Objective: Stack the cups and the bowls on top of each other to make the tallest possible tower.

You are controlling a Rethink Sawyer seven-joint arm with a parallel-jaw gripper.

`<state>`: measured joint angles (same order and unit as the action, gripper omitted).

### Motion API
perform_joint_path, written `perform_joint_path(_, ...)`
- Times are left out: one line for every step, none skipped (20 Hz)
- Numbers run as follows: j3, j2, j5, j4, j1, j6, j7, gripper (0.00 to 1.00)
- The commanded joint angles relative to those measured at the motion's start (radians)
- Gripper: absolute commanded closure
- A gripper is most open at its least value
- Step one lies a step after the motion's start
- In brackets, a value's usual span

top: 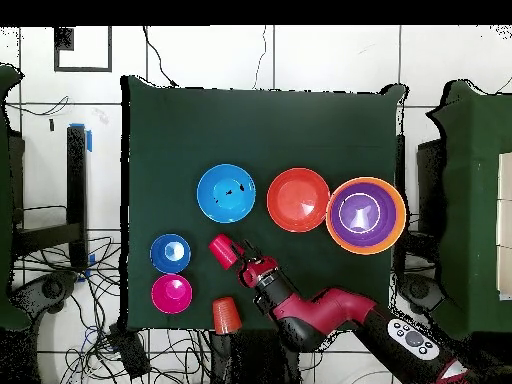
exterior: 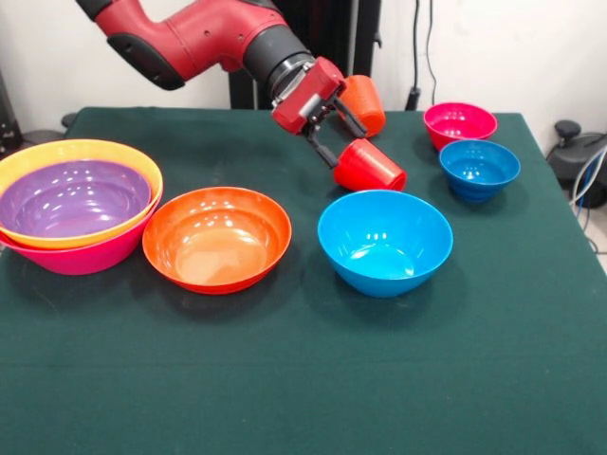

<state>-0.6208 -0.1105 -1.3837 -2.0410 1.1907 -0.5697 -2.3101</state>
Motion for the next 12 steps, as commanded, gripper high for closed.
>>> perform_joint_path(0.089, 0.013, -0.095, 0.047, -0.023, 0.03, -0.233, 0.0)
perform_joint_path(0.101, 0.024, -0.089, 0.048, -0.021, 0.02, -0.219, 0.0)
perform_joint_path(0.109, 0.029, -0.089, 0.05, -0.024, 0.015, -0.219, 0.0)
perform_joint_path(0.12, 0.04, -0.084, 0.051, -0.023, 0.003, -0.204, 0.0)
perform_joint_path(0.127, 0.048, -0.08, 0.052, -0.023, -0.003, -0.196, 0.0)
perform_joint_path(0.137, 0.065, -0.07, 0.054, -0.023, -0.018, -0.177, 0.0)
perform_joint_path(0.152, 0.093, -0.053, 0.057, -0.019, -0.039, -0.149, 0.0)
perform_joint_path(0.16, 0.104, -0.046, 0.059, -0.022, -0.05, -0.137, 0.0)
perform_joint_path(0.163, 0.107, -0.042, 0.06, -0.023, -0.054, -0.136, 0.0)
perform_joint_path(0.166, 0.109, -0.039, 0.061, -0.023, -0.058, -0.134, 0.0)
perform_joint_path(0.168, 0.112, -0.035, 0.061, -0.024, -0.062, -0.133, 0.0)
perform_joint_path(0.171, 0.114, -0.032, 0.062, -0.025, -0.066, -0.132, 0.0)
